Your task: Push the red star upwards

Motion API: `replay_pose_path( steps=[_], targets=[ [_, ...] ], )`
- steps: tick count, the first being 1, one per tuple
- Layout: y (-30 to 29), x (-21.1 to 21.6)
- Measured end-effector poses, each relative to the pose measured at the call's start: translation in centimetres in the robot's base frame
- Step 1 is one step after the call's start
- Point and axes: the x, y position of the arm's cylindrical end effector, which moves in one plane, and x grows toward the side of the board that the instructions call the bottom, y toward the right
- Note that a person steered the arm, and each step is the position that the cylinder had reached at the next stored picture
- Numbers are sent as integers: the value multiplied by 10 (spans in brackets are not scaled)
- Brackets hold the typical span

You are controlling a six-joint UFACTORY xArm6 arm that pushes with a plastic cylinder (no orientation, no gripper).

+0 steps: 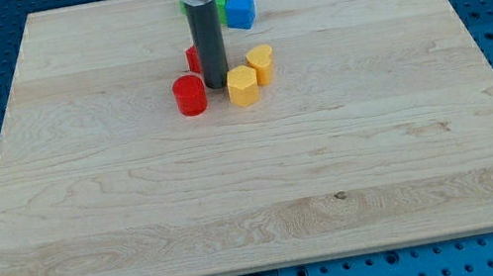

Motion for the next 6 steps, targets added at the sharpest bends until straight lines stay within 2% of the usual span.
replay_pose_path(
  steps=[3, 4, 5, 6],
  targets=[
    [86, 40],
    [75, 39],
    [22, 31],
    [2, -22]
  ],
)
